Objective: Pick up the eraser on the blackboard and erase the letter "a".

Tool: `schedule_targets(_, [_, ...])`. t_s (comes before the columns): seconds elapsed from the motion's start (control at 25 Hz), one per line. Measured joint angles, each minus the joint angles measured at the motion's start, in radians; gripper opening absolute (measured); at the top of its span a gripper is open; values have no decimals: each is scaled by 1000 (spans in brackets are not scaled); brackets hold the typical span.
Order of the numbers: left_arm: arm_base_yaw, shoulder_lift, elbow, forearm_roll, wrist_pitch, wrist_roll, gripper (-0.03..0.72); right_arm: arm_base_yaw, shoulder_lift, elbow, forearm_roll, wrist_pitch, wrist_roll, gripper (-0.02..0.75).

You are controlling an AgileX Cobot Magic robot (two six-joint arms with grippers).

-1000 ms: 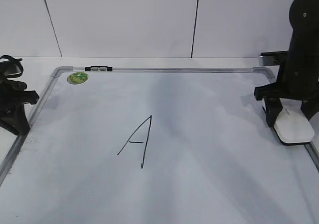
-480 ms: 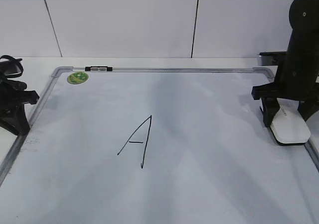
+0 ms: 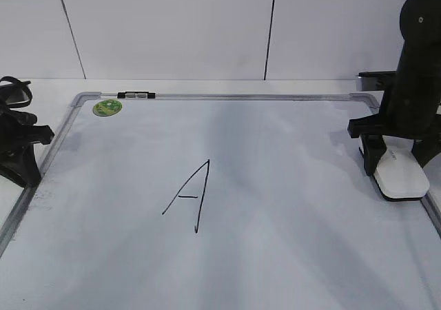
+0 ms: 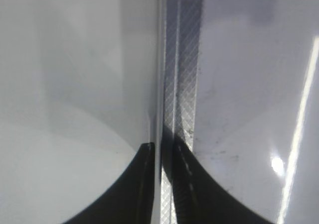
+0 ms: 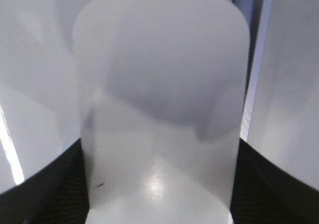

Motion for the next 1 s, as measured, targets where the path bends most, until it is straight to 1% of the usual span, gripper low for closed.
schedule_targets(0.4, [0,0,0,0,0,0,89,0,16,0,-15,2,-2,595])
schedule_targets(0.72, [0,0,0,-1,0,0,89,0,43,-10,-15,8,-4,598])
schedule_targets(1.0, [0,0,0,-1,0,0,99,0,43,-88,-27,20,-6,599])
